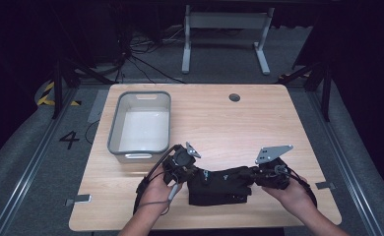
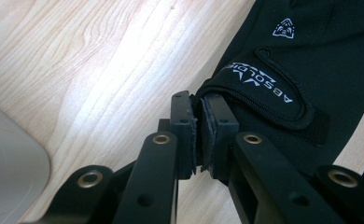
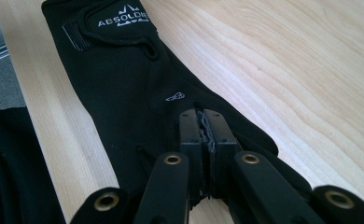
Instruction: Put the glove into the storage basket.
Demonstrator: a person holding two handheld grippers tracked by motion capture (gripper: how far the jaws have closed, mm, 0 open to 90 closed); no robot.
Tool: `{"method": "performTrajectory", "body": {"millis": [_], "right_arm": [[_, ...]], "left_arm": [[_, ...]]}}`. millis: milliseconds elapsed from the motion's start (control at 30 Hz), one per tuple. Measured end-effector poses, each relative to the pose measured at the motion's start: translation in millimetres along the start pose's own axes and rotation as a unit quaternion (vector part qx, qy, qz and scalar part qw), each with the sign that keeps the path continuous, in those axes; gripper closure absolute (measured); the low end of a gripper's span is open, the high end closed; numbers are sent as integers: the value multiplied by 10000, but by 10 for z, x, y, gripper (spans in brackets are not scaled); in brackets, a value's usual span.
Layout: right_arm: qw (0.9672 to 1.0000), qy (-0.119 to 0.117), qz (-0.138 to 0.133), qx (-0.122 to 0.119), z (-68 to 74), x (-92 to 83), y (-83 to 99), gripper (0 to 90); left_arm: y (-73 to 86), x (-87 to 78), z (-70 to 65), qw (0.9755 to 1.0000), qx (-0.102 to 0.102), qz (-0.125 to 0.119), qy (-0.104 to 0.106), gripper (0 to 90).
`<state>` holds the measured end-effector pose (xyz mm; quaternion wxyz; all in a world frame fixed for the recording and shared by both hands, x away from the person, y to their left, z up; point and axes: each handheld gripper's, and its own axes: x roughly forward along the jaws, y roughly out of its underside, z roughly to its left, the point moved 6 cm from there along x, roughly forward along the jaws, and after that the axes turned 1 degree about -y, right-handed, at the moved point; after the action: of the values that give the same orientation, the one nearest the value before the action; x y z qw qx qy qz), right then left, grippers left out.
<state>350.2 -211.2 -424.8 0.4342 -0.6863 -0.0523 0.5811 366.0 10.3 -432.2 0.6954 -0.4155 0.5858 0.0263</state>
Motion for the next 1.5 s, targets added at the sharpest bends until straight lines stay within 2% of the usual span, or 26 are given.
{"method": "performTrajectory", "body": {"millis": [133, 233, 333, 367, 400, 533, 600, 667, 767, 867, 967, 1133, 1233, 1333, 1433, 1500], "right_arm": [[9999, -29, 74, 76, -13, 17, 50, 874], [9997, -97, 207, 102, -3, 59, 113, 861], [9989, -171, 428, 110, 8, 103, 184, 800], [9987, -223, 451, 103, 11, 102, 203, 758], [9986, -273, 429, 144, 13, 92, 214, 744], [9991, -248, 267, 195, -24, -21, 215, 744], [9993, -108, 241, 260, -101, -67, 225, 743], [9987, -81, 275, 414, -189, -89, 263, 730], [9978, 203, 483, 401, -287, -85, 357, 715], [9960, 66, 739, 493, -307, -30, 449, 669], [9942, 62, 976, 445, -308, 35, 508, 632], [9910, -9, 1252, 474, -328, 121, 572, 632], [9900, -55, 1324, 490, -340, 149, 592, 715], [9897, -12, 1370, 426, -333, 152, 596, 812], [9899, -4, 1362, 399, -320, 149, 588, 858], [9902, 16, 1344, 377, -298, 126, 572, 866]], "left_arm": [[22, 53, -11, 9998, 16, 178, 110, 826], [43, 80, 11, 9991, -60, 334, 239, 787], [78, 97, 30, 9983, -132, 477, 301, 740], [85, 95, 34, 9979, -200, 502, 354, 691], [86, 80, 46, 9980, -212, 480, 362, 640], [60, -15, 72, 9977, -370, 249, 512, 586], [54, -51, 76, 9976, -392, 197, 528, 578], [60, -80, 73, 9972, -442, 186, 580, 567], [97, -43, 15, 9959, -445, 402, 673, 558], [174, 40, -56, 9945, -423, 667, 687, 535], [253, 107, -60, 9929, -522, 819, 691, 518], [313, 235, -59, 9898, -575, 1046, 775, 504], [336, 320, -86, 9880, -533, 1205, 806, 525], [348, 349, -98, 9863, -522, 1281, 897, 598], [341, 340, -108, 9860, -503, 1269, 959, 747], [334, 315, -117, 9877, -445, 1229, 863, 855]]}}
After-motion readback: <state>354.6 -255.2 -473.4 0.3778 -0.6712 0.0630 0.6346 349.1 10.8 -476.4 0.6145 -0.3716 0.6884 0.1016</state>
